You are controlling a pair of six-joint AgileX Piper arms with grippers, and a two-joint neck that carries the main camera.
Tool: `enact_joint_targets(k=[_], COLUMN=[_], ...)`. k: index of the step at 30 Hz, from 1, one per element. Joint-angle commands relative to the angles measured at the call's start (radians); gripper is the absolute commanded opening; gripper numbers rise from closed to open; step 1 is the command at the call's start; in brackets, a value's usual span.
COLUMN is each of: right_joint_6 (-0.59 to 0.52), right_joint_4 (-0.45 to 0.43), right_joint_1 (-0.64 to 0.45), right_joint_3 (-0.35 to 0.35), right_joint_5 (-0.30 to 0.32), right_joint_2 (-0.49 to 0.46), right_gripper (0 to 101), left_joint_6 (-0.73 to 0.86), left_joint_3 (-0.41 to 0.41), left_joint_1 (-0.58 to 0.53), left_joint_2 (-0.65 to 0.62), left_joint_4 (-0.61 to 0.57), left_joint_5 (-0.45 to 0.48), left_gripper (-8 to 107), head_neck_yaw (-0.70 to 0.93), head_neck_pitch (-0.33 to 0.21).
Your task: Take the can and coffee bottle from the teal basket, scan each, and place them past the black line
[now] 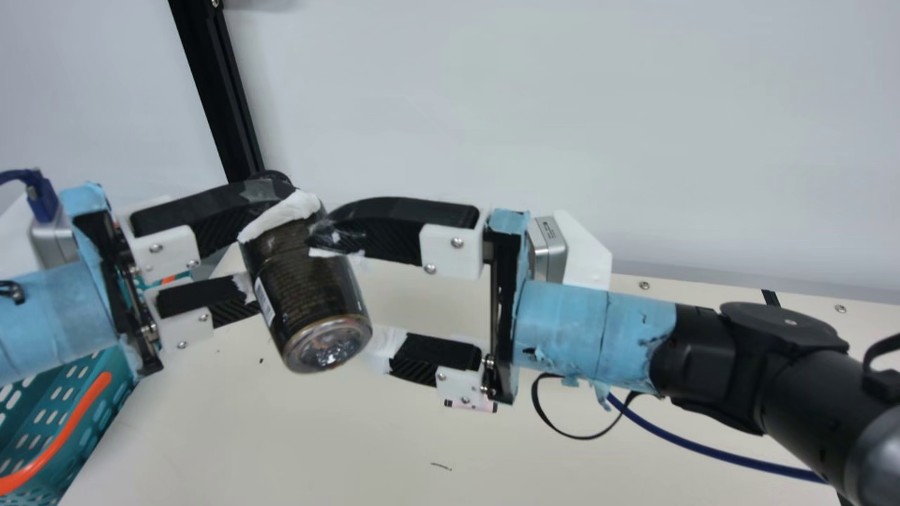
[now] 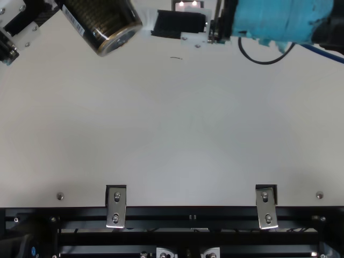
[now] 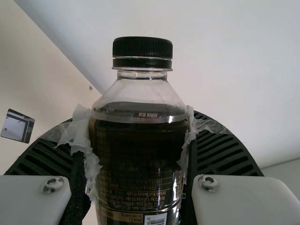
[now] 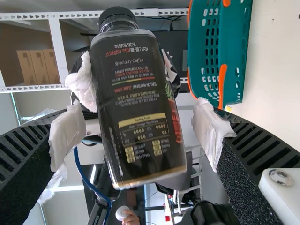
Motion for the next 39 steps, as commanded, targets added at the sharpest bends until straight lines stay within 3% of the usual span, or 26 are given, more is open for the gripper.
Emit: enact_joint_targets(k=[1, 39], right_joint_6=[0.017, 0.063], right_joint_4=[-0.001, -0.007], right_joint_1=[0.011, 0.023], right_joint_3=[-0.017, -0.016], right_joint_5=[-0.019, -0.011], right_joint_2=[0.007, 0.005], right_gripper=[101, 101], left_joint_6=[0.0, 0.0], left_joint_3=[0.0, 0.0], left_joint_1=[0.0, 0.0], left_joint_2=[0.0, 0.0], left_joint_4=[0.0, 0.0], left_joint_5=[0.0, 0.0], left_gripper=[10, 10], head_neck_yaw=[-0.014, -0.014], head_neck_pitch=[-0.027, -0.027])
